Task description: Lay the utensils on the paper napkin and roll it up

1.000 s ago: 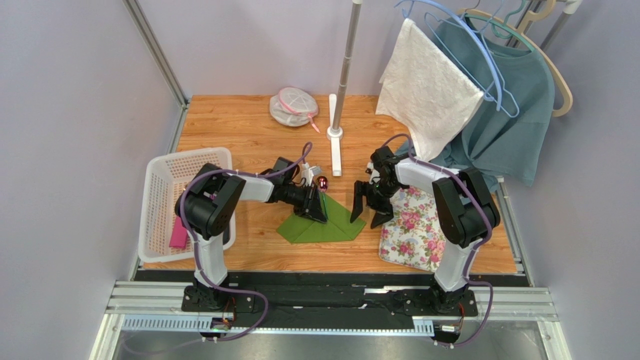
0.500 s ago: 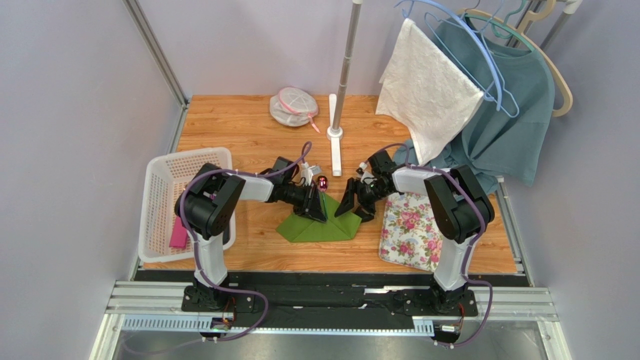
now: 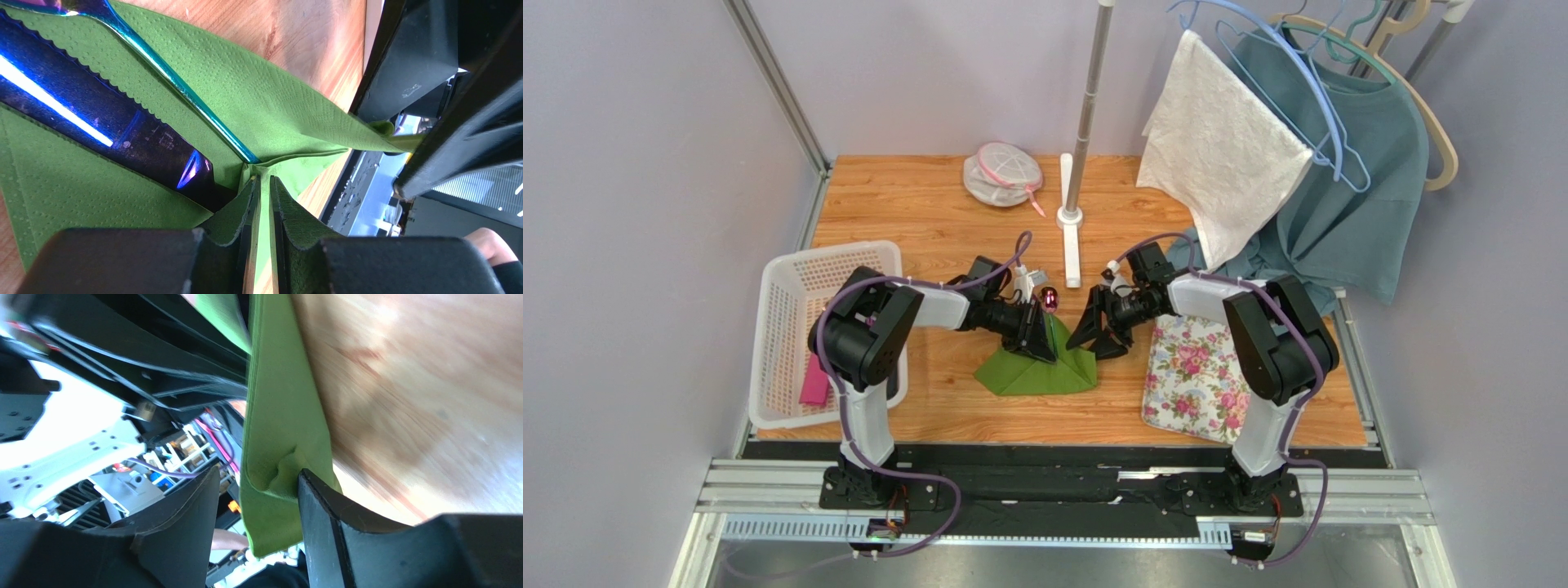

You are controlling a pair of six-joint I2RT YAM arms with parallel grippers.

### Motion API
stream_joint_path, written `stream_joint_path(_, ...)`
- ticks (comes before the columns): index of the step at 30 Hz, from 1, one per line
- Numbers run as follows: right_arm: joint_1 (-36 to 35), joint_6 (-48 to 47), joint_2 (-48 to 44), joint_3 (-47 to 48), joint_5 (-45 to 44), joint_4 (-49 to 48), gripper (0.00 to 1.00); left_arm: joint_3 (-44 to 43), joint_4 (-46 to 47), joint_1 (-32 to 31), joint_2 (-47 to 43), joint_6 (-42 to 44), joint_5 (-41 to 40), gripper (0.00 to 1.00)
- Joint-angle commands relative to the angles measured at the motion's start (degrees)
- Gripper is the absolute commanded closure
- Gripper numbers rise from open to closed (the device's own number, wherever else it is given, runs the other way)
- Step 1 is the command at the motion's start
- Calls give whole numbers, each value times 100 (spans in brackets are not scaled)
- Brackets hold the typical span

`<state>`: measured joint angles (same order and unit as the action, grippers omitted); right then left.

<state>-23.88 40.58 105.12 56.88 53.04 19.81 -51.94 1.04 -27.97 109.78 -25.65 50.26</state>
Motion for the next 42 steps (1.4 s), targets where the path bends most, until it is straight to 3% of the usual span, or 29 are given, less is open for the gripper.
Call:
stream_joint_path(1,-20,-647,96,270,-258,1085,48,-26,2,90,44,201,-421,80)
stream_joint_path(2,-20,-700,114,279,-328,1182,49,-26,2,90,44,201,-412,80)
stream_joint_path(6,-29,-683,114,314,-277,1113,73,-35,2,90,44,201,-438,80)
stream_joint_path(9,-99,-613,166,446,-145,1016,85,-26,2,90,35,201,-447,80)
stream_joint_path(17,-468,-305,588,824,-48,867,99,-35,-16,98,17,209,-456,81)
stream_joint_path(36,-680,-173,1204,1123,-927,1077,100,114,335,142,-492,-124,-149,79)
stream_joint_path(42,-680,-278,1239,1150,-1146,1235,100,211,-469,212,-1054,235,-60,77)
